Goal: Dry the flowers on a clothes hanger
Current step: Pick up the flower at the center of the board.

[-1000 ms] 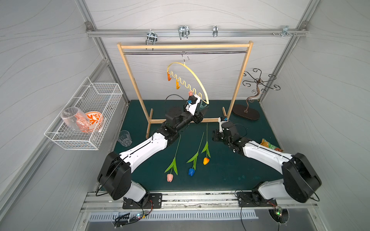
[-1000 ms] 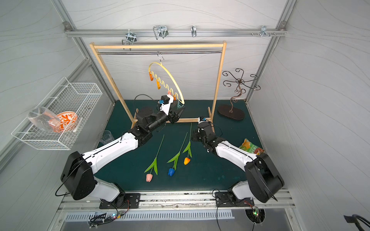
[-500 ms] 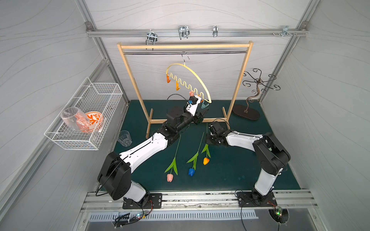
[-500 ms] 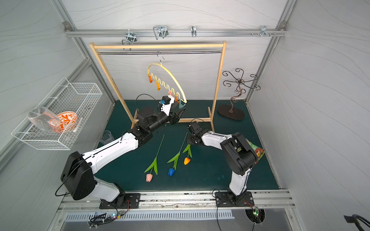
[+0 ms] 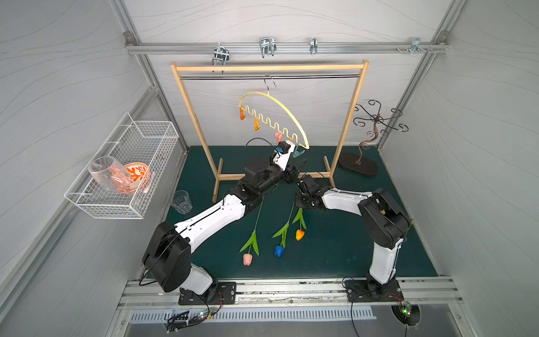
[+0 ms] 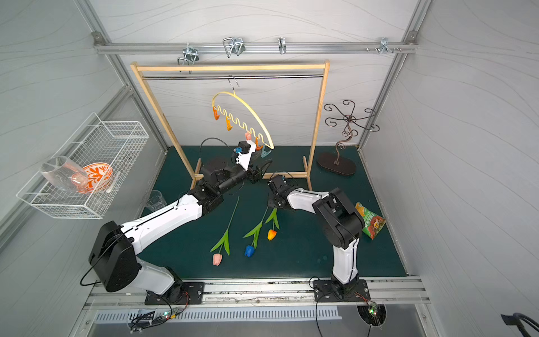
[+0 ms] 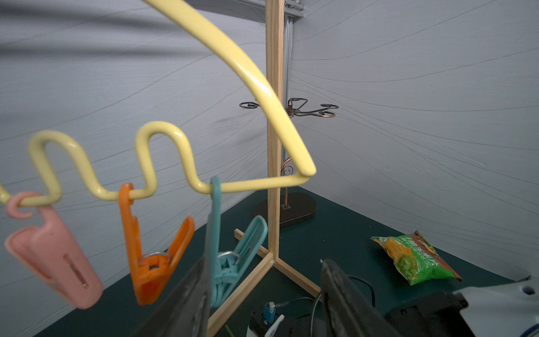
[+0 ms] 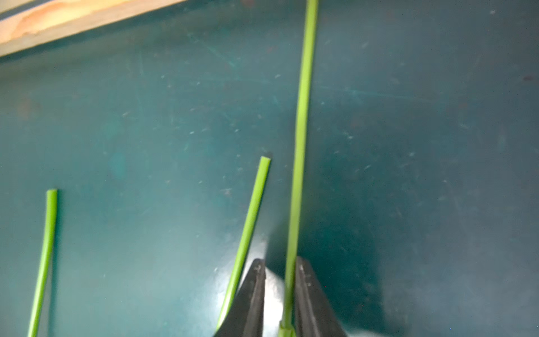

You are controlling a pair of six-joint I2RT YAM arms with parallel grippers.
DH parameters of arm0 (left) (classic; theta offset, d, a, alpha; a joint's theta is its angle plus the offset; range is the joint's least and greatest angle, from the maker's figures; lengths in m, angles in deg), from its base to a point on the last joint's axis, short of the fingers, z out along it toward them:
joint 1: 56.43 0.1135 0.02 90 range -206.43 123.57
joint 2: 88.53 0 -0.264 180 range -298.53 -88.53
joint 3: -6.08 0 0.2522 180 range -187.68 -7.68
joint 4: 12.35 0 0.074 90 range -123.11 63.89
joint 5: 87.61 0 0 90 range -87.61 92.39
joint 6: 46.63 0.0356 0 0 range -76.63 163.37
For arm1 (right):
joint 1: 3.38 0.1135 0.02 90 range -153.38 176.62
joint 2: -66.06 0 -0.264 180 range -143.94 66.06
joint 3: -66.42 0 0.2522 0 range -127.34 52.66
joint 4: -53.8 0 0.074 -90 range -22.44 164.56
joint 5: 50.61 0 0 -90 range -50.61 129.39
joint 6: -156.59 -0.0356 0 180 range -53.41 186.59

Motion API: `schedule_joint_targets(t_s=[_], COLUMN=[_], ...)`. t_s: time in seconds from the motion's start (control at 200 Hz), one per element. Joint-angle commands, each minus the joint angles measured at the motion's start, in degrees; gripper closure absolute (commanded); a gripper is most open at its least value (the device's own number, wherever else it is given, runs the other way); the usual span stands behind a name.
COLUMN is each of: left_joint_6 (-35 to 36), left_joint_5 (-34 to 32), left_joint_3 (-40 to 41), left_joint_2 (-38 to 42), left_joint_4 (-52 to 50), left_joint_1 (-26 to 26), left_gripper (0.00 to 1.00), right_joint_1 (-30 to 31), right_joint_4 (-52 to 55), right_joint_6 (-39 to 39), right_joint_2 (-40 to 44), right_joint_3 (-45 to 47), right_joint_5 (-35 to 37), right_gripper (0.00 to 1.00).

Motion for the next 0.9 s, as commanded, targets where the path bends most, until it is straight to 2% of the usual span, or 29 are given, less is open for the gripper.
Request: schedule_joint_targets(t_s=[0.0,0.06,0.22,0.395,0.515,0.735,0.895], left_joint_6=[0.16,0.01,0.33,1.40,2.77,7.26,9.27], left_joint_5=[-0.37,-0.29,-0.16,0.90,1.01,-2.57,-9.45], left_joint_3=[-3.18,-3.51,-3.47,-3.56,-3.74,-4.24,-4.44], left_joint_2=[0.03,-0.22,-0.05,0.09,-0.12,-1.20,-2.06], left_joint_4=[1.28,1.02,0.83,0.74,1.17,1.44,3.27], left_joint_1=[-0.32,-0.40,-0.72,-1.38,-2.03,-2.87,-3.91], left_gripper=[0.38,0.38,0.38,0.37,0.36,0.36,0.36], right_joint_1=[0.30,0.33,0.25,-0.38,-0.96,-1.66,-1.72], right_joint_4=[3.81,4.13,1.73,-7.55,-12.78,-15.47,-15.78], right_joint_6=[-0.85,-1.16,-1.42,-0.75,-0.64,-0.62,-0.75], right_joint_2=[-1.41,-0.52,7.51,20.37,26.00,28.24,27.90], right_joint_3=[-0.36,0.10,5.51,15.98,21.02,23.00,22.93], right_joint_5=[2.11,2.77,5.98,7.48,8.21,6.75,5.70], right_gripper=[0.90,1.00,1.00,1.00,1.00,1.00,1.00])
